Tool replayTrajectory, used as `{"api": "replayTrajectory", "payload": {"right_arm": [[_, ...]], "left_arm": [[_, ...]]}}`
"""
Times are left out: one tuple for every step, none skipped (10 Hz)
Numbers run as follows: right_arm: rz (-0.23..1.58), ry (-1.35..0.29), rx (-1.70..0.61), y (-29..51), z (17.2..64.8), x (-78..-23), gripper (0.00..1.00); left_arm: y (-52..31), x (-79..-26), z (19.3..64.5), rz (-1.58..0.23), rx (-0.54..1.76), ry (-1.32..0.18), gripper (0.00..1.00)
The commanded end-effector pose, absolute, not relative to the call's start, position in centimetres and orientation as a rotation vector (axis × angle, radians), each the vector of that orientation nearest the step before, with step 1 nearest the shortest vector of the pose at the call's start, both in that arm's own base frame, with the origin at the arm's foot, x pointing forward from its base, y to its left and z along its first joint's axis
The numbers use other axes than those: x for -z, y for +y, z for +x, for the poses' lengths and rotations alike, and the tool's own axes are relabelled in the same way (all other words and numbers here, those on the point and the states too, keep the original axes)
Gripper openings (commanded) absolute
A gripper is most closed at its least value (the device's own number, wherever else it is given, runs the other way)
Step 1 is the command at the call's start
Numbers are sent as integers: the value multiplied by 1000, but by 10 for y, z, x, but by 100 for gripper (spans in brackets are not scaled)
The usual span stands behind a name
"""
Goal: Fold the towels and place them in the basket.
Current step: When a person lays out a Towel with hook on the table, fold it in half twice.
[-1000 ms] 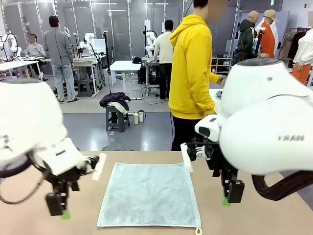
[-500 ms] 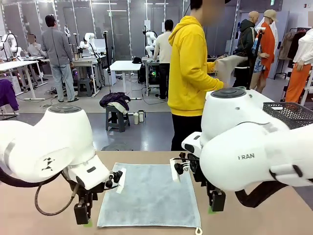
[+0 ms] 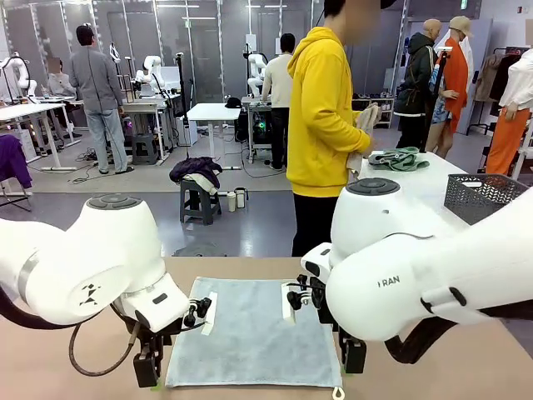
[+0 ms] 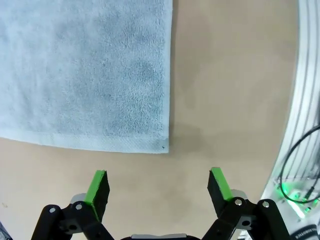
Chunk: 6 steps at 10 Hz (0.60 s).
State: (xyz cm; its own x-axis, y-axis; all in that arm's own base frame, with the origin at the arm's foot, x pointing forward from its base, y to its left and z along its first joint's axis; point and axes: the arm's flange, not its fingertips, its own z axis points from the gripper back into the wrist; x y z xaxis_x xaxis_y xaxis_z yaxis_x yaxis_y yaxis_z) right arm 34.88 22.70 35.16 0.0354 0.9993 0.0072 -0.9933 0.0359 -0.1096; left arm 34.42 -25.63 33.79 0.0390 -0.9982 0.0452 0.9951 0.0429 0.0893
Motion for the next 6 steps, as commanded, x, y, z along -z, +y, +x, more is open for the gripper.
{"api": "replayTrajectory", "payload": {"right_arm": [[-77,-97,-1495,229,338,-329,100],[-91,-105,-1482,231,340,-321,100],[-79,-109,-1477,229,343,-317,100],[-71,-118,-1474,228,345,-314,100],[-63,-115,-1475,227,350,-312,100],[-64,-117,-1478,228,352,-311,100]], "left_arm": [[-257,-324,344,53,1547,-131,100],[-259,-321,344,52,1543,-127,100],[-261,-318,344,47,1545,-127,100],[-262,-317,342,44,1545,-127,100],[-265,-313,343,46,1544,-119,100],[-268,-309,343,44,1535,-108,100]]}}
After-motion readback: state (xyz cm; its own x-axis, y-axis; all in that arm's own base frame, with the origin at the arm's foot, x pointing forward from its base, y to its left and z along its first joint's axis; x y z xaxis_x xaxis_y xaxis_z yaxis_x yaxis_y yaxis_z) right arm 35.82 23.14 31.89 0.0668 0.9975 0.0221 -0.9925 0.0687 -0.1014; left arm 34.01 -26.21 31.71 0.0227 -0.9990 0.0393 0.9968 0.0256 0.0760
